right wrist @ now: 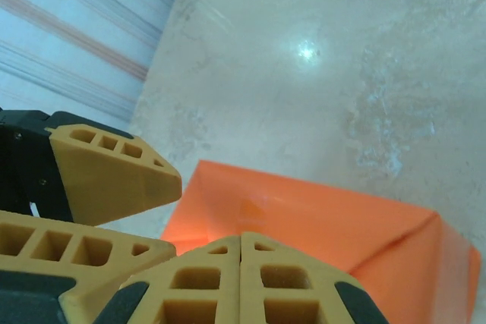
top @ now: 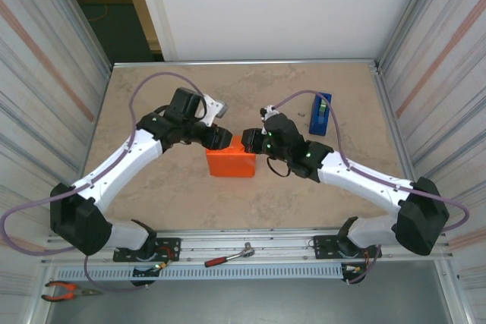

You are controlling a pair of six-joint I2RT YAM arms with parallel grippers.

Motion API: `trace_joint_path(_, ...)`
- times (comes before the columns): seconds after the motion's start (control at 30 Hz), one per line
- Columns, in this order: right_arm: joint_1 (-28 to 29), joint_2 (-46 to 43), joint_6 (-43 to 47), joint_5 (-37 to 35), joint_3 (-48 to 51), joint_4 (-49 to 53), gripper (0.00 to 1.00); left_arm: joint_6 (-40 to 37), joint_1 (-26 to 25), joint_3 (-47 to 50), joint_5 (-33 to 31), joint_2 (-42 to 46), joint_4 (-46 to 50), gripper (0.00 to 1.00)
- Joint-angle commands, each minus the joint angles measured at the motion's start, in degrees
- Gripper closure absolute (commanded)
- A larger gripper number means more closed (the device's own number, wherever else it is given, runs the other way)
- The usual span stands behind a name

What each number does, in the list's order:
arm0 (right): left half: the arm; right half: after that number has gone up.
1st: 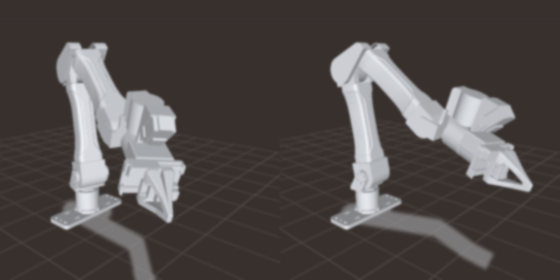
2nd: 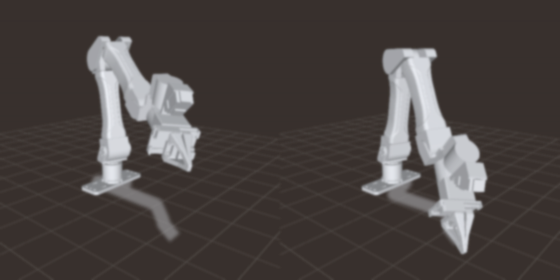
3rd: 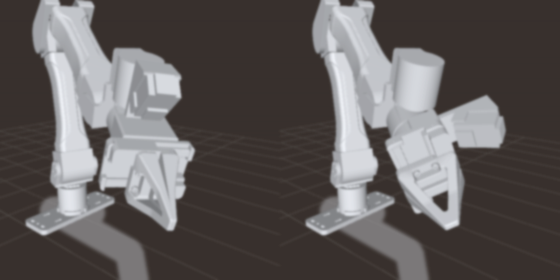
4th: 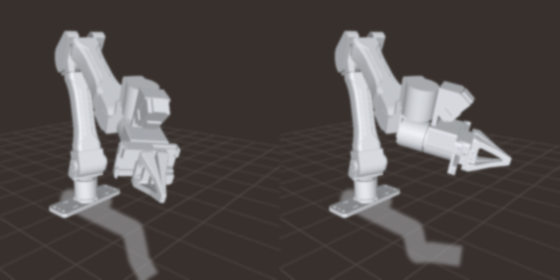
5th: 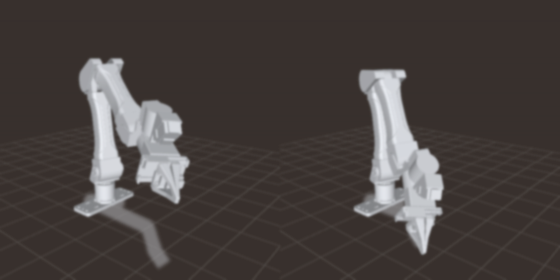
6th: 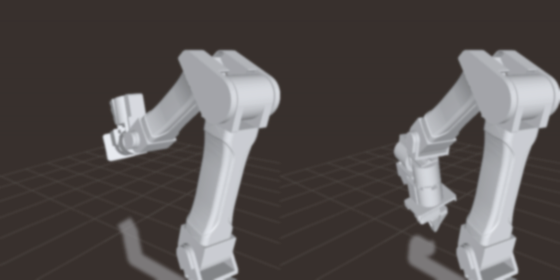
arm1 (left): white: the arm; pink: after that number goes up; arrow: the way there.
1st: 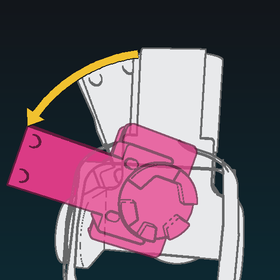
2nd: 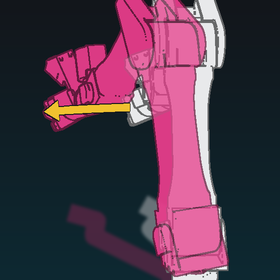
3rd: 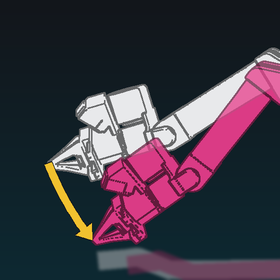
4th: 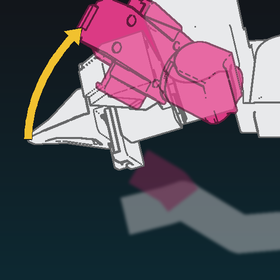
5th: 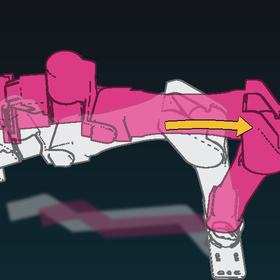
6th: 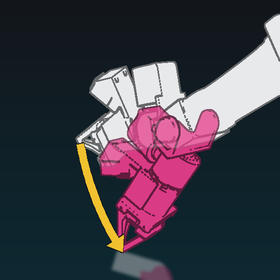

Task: Wrap the gift box in paper
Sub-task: Stick the wrapping paper to the gift box.

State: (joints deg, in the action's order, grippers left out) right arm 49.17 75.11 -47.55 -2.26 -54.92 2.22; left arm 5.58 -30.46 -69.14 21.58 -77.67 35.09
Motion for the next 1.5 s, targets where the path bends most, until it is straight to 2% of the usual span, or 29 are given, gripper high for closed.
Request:
trace_joint_path(0.0,-1.03,2.22,2.69,2.73,-3.12,-0.07,1.00,2.29,1.74,-1.40,-2.49,3.09,-1.48,0.43)
trace_joint_path(0.17,-1.71,7.97,3.20,6.89,-7.47,-1.05,1.00,5.55,5.32,1.82,-8.22,6.69,-3.40,0.30)
trace_joint_path(0.33,-1.78,14.41,3.93,9.46,-12.22,-0.75,1.00,9.35,10.82,6.88,-9.41,9.70,-5.90,0.13)
trace_joint_path(0.5,-1.90,18.95,4.02,10.26,-14.34,0.24,1.00,10.77,13.58,12.22,-12.01,12.16,-7.77,0.01)
trace_joint_path(0.7,-2.67,21.14,2.37,10.48,-11.75,-0.74,1.00,10.63,14.04,16.54,-17.56,14.37,-8.27,0.01)
trace_joint_path(0.83,-2.98,21.31,0.51,11.55,-9.86,-2.36,1.00,10.75,14.27,18.20,-19.01,15.68,-9.19,0.01)
trace_joint_path(1.1,-3.68,17.39,2.80,13.37,-13.76,-0.91,1.00,11.38,14.55,19.01,-15.85,15.55,-10.94,0.01)
trace_joint_path(1.3,-4.70,11.31,5.00,12.88,-14.53,2.27,1.00,12.69,14.61,20.37,-13.16,16.73,-11.79,0.01)
trace_joint_path(1.37,-5.16,8.59,5.36,11.88,-13.10,3.27,0.90,13.55,14.56,21.36,-12.62,17.66,-11.65,0.01)
trace_joint_path(1.47,-6.15,3.92,5.95,10.65,-9.16,4.90,0.64,15.42,14.55,23.81,-12.19,19.80,-11.14,0.01)
